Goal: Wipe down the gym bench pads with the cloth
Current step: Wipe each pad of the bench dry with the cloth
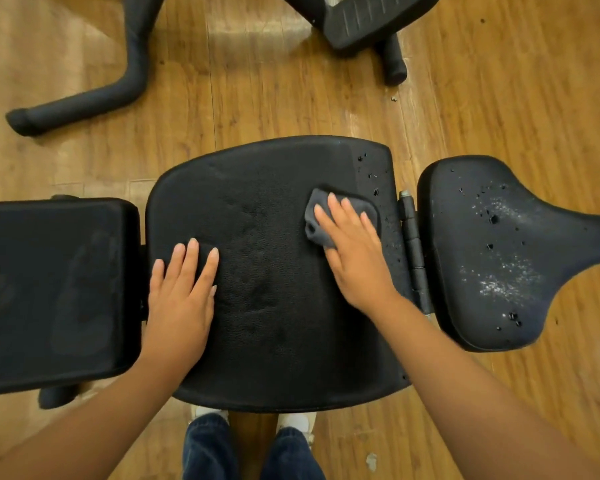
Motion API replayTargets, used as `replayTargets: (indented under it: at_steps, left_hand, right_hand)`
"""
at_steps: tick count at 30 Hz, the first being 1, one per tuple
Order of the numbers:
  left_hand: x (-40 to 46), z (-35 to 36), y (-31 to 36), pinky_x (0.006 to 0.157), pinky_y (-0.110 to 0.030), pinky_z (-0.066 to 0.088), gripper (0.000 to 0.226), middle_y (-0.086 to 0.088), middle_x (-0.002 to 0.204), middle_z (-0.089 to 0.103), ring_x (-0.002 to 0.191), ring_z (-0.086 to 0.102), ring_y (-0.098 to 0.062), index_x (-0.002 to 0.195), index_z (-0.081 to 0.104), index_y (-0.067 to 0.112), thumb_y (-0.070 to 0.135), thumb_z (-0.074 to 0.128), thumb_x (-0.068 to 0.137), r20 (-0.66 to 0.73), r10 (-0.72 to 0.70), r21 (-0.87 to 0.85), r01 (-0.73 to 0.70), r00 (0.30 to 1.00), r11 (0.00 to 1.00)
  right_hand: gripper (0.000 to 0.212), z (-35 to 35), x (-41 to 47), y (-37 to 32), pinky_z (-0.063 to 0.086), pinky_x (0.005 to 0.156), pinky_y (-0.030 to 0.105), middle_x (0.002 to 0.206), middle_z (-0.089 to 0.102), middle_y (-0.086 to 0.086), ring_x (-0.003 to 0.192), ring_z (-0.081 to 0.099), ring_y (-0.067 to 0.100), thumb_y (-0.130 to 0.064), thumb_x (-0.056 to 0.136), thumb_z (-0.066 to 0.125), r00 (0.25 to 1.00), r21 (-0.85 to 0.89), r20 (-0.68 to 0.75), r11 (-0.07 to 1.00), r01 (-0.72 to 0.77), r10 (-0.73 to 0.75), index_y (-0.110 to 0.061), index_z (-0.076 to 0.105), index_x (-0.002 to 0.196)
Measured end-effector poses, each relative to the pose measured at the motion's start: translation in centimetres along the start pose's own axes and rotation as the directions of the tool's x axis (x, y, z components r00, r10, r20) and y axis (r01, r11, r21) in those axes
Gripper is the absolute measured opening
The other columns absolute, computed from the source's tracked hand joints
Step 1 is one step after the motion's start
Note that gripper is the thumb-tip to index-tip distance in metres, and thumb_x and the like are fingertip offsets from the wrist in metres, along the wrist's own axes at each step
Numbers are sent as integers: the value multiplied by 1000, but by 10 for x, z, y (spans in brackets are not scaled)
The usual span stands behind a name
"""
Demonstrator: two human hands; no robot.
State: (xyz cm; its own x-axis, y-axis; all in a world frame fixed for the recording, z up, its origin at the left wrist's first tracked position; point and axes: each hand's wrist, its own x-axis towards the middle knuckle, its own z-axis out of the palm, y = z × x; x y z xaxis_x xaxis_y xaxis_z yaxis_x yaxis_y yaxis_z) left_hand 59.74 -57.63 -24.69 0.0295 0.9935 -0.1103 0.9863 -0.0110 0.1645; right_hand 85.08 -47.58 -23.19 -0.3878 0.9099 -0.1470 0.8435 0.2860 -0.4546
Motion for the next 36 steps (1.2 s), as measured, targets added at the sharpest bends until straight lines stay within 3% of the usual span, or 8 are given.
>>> replayTargets:
  at_steps: [4, 14, 24, 29, 32, 36]
  left_hand:
    - [1, 0, 0, 113, -53, 16, 50, -22, 148, 32, 139, 23, -36, 143, 34, 9, 25, 25, 96, 3, 5, 15, -5, 1000, 1000]
    - [1, 0, -3, 113, -54, 16, 50, -21, 148, 31, 139, 22, -37, 143, 34, 9, 24, 26, 96, 4, 15, 11, -15, 1000, 1000]
    - [2, -4, -1, 111, -56, 19, 49, -23, 147, 33, 137, 25, -39, 142, 35, 7, 21, 31, 95, 28, 7, 10, -7, 1000, 1000]
    - [2, -6, 3, 111, -56, 21, 51, -24, 147, 31, 138, 25, -39, 142, 35, 5, 15, 45, 93, 64, -16, 33, 14, 998, 999]
    - [2, -15, 20, 112, -54, 21, 52, -24, 148, 30, 138, 25, -38, 142, 34, 1, 13, 48, 93, 80, -74, -27, 77, 994, 997]
    - [-6, -18, 83, 111, -49, 25, 54, -22, 146, 36, 136, 34, -35, 139, 37, -3, 18, 47, 90, 17, 23, -116, -21, 1000, 993]
  right_hand:
    - [56, -11, 62, 6, -3, 115, 34, 157, 10, 0, 144, 1, 17, -8, 95, 39, 997, -1, -63, 999, -39, 39, -22, 23, 147]
    - [51, -25, 103, -1, -2, 115, 40, 157, 7, 3, 144, -2, 21, -14, 99, 33, 994, -19, -62, 996, -91, 89, -21, 20, 148]
    - [58, 11, -68, -33, 3, 116, 40, 156, 13, -3, 143, 0, 12, -18, 93, 42, 996, -64, 87, 998, 29, -24, -23, 20, 147]
    - [61, 19, -156, -44, 11, 111, 38, 150, 31, -1, 142, 8, 13, -24, 83, 43, 988, -132, 154, 991, 15, 6, -24, 32, 142]
    - [69, 24, -193, -40, 12, 110, 35, 154, 24, -4, 142, 9, 14, -31, 76, 38, 976, -159, 218, 987, 17, 18, -27, 27, 145]
    - [84, 30, -208, -34, 10, 110, 33, 157, -1, -6, 143, 2, 14, -31, 71, 39, 970, -159, 238, 987, -14, 52, -27, 6, 148]
